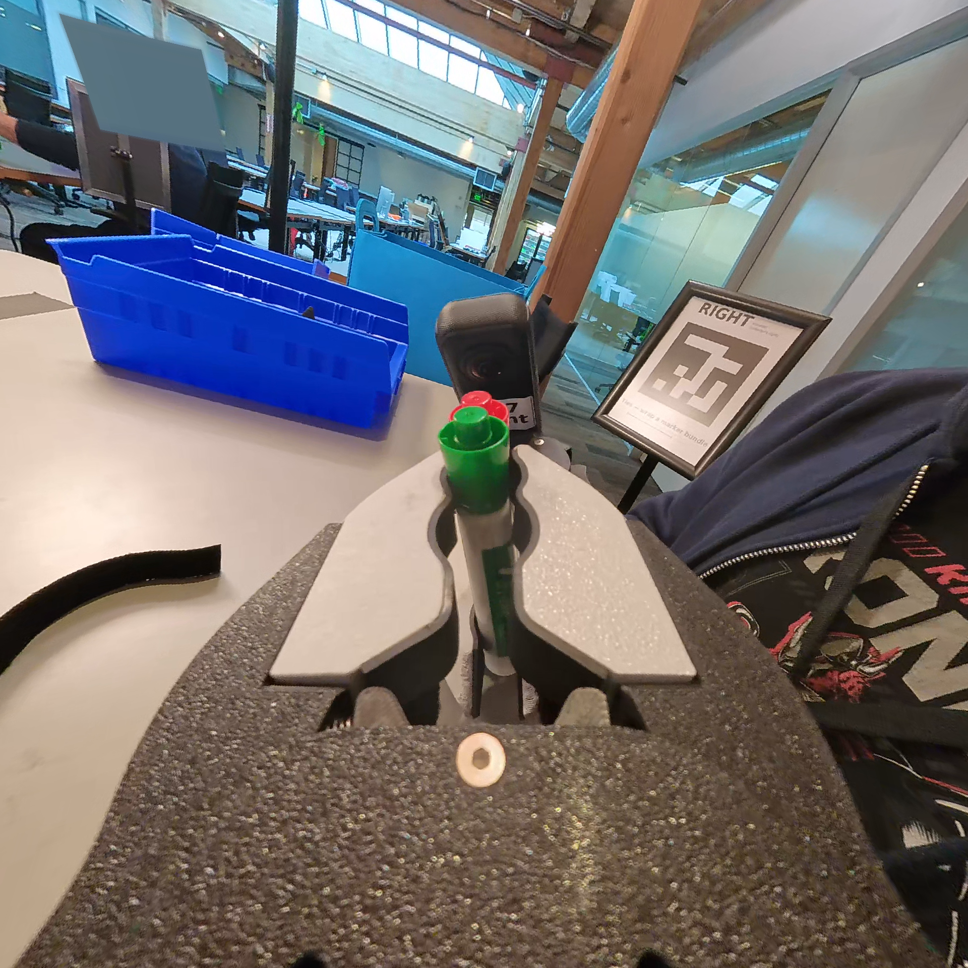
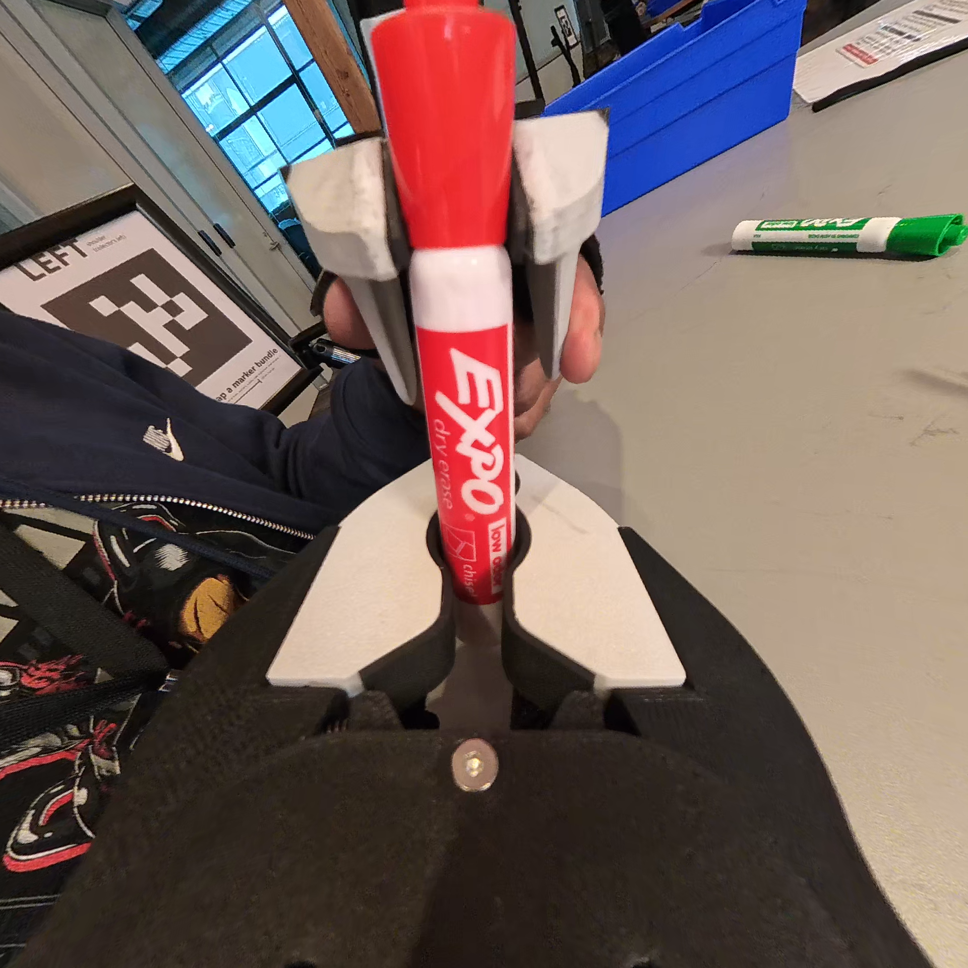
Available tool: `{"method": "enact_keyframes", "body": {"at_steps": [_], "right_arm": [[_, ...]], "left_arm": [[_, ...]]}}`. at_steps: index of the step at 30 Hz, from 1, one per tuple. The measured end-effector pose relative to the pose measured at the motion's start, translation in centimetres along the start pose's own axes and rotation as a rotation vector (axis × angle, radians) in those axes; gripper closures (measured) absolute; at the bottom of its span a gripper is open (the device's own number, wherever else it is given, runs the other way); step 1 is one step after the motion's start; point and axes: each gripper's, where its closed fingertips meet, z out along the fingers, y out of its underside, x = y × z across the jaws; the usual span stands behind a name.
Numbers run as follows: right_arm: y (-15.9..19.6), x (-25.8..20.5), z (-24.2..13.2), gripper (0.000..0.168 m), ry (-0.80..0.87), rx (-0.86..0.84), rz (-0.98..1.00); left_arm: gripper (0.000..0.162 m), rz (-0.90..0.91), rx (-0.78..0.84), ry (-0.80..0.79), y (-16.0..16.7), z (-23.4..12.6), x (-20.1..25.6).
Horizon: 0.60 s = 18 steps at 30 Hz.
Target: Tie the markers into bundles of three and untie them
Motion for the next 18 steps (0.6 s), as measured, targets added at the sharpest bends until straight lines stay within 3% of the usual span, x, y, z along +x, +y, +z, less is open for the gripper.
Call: {"method": "enact_keyframes", "body": {"at_steps": [18], "right_arm": [[0.77,0.69,-0.69,0.153,0.034,-0.059,0.006]], "left_arm": [[0.145,-0.083,0.087,-0.038,-0.06,-0.86,-0.92]]}}
